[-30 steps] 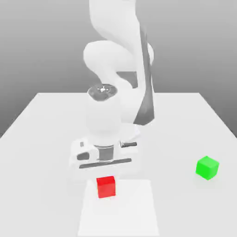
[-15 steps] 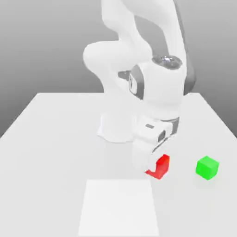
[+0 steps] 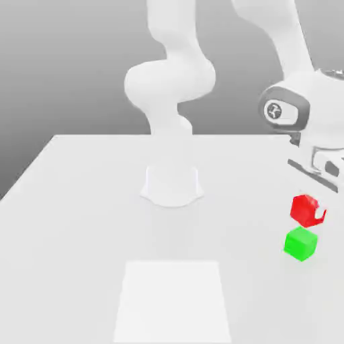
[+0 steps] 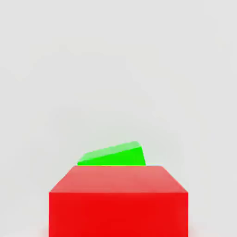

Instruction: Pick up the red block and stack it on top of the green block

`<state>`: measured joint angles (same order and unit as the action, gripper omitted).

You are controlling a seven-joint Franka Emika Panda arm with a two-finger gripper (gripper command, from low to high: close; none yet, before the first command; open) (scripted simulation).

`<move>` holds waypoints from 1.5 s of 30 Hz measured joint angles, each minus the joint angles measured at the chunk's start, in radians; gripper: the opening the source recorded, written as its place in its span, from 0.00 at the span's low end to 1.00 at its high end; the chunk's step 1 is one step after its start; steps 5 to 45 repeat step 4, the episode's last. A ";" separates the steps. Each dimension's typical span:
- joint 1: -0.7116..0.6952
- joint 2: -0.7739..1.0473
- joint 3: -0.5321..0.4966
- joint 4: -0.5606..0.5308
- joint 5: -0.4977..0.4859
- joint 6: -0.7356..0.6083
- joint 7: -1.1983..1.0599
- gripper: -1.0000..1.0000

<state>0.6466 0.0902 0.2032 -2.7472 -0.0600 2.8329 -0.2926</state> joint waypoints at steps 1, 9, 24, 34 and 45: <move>0.002 0.026 -0.007 0.001 -0.020 0.024 0.014 1.00; 0.002 0.026 -0.007 0.001 -0.020 0.024 0.014 1.00; 0.002 0.026 -0.007 0.001 -0.020 0.024 0.014 1.00; 0.002 0.026 -0.007 0.001 -0.020 0.024 0.014 1.00; 0.002 0.026 -0.007 0.001 -0.020 0.024 0.014 1.00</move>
